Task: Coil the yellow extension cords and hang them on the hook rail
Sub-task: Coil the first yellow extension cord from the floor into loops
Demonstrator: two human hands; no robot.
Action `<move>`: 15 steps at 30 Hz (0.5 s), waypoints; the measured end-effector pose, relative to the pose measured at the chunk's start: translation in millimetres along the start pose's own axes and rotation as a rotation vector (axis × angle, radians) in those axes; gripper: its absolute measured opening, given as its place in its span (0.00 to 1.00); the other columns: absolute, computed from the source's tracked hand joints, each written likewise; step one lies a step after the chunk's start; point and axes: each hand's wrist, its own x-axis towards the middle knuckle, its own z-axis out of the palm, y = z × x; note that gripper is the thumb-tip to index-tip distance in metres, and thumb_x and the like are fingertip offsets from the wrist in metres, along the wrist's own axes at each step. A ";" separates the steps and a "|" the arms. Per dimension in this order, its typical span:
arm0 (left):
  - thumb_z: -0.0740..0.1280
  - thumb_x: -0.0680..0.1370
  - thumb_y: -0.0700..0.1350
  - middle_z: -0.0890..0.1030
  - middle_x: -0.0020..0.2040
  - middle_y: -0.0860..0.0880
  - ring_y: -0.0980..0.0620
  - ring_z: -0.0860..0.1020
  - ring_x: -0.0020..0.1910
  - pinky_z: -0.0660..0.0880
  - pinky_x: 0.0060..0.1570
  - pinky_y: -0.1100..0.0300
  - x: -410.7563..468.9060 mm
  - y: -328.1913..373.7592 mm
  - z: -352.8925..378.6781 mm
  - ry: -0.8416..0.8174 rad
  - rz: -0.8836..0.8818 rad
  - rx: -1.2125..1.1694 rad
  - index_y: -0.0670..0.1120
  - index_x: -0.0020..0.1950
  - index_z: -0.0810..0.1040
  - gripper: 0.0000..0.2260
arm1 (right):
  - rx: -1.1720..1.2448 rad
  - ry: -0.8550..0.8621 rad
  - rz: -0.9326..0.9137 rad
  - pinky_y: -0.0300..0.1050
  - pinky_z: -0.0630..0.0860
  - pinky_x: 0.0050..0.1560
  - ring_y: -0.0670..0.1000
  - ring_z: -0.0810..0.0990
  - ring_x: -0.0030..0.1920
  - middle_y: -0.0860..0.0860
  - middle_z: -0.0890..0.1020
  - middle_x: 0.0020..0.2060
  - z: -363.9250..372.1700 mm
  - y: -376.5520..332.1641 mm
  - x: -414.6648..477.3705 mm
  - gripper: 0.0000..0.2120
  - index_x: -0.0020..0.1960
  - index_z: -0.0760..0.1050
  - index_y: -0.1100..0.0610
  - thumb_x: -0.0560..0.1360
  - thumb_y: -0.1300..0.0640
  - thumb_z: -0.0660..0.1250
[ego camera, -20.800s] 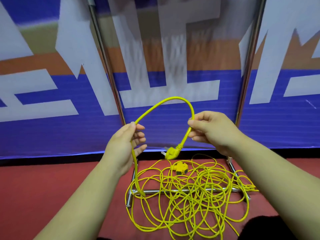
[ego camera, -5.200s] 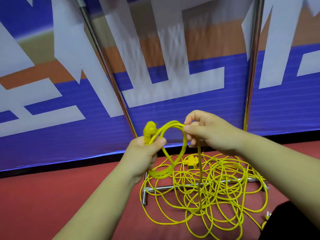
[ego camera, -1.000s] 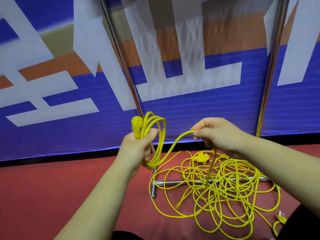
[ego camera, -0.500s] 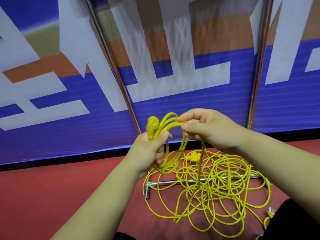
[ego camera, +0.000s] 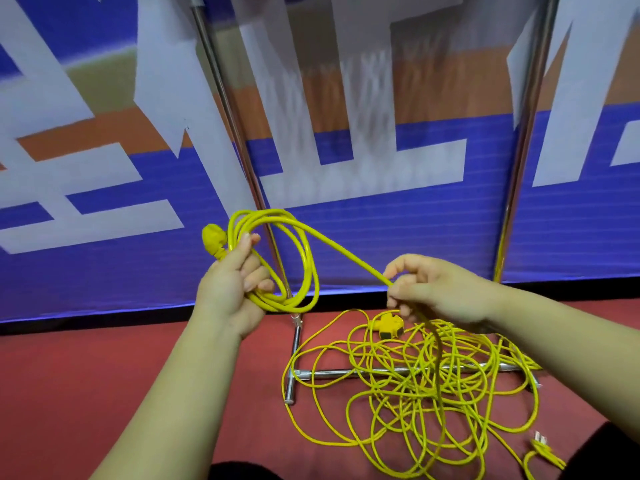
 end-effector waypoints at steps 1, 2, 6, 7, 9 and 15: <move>0.61 0.83 0.49 0.58 0.22 0.55 0.59 0.60 0.17 0.63 0.21 0.68 2.8 -2.7 -5.0 0.033 -0.024 -0.010 0.48 0.48 0.78 0.09 | 0.008 0.069 -0.012 0.39 0.73 0.32 0.48 0.76 0.31 0.55 0.83 0.38 -0.4 -2.9 0.2 0.05 0.54 0.73 0.57 0.79 0.64 0.65; 0.61 0.83 0.49 0.58 0.22 0.55 0.59 0.60 0.18 0.63 0.21 0.68 5.4 -5.9 -9.9 0.069 -0.042 -0.015 0.49 0.52 0.79 0.08 | 0.018 0.139 -0.021 0.38 0.72 0.29 0.46 0.74 0.29 0.54 0.83 0.38 -1.1 -5.4 1.2 0.05 0.53 0.75 0.57 0.79 0.64 0.66; 0.62 0.83 0.49 0.59 0.25 0.55 0.58 0.61 0.21 0.66 0.24 0.67 11.4 -12.0 -23.5 0.160 -0.044 -0.005 0.51 0.60 0.80 0.09 | 0.129 0.351 0.048 0.34 0.67 0.24 0.43 0.71 0.26 0.52 0.83 0.34 -2.4 -9.4 6.7 0.04 0.53 0.79 0.58 0.78 0.61 0.68; 0.62 0.84 0.48 0.60 0.25 0.55 0.58 0.62 0.21 0.68 0.25 0.67 11.6 -11.9 -25.0 0.155 -0.037 0.001 0.51 0.60 0.80 0.09 | 0.158 0.377 0.083 0.33 0.67 0.24 0.43 0.70 0.26 0.51 0.82 0.33 -1.3 -10.2 8.1 0.04 0.52 0.80 0.58 0.78 0.60 0.69; 0.62 0.84 0.47 0.62 0.27 0.54 0.58 0.64 0.23 0.71 0.27 0.66 10.0 -12.7 -25.6 0.123 -0.016 0.027 0.49 0.58 0.80 0.08 | 0.215 0.412 0.149 0.32 0.66 0.23 0.42 0.69 0.25 0.50 0.80 0.30 1.4 -12.0 10.3 0.04 0.51 0.80 0.57 0.78 0.58 0.69; 0.61 0.84 0.44 0.64 0.29 0.53 0.58 0.64 0.24 0.67 0.25 0.66 -1.0 -15.2 -17.6 0.012 0.011 0.153 0.44 0.56 0.79 0.08 | 0.444 0.513 0.171 0.34 0.67 0.26 0.43 0.70 0.26 0.52 0.79 0.32 10.1 -21.4 13.5 0.07 0.53 0.79 0.59 0.78 0.61 0.64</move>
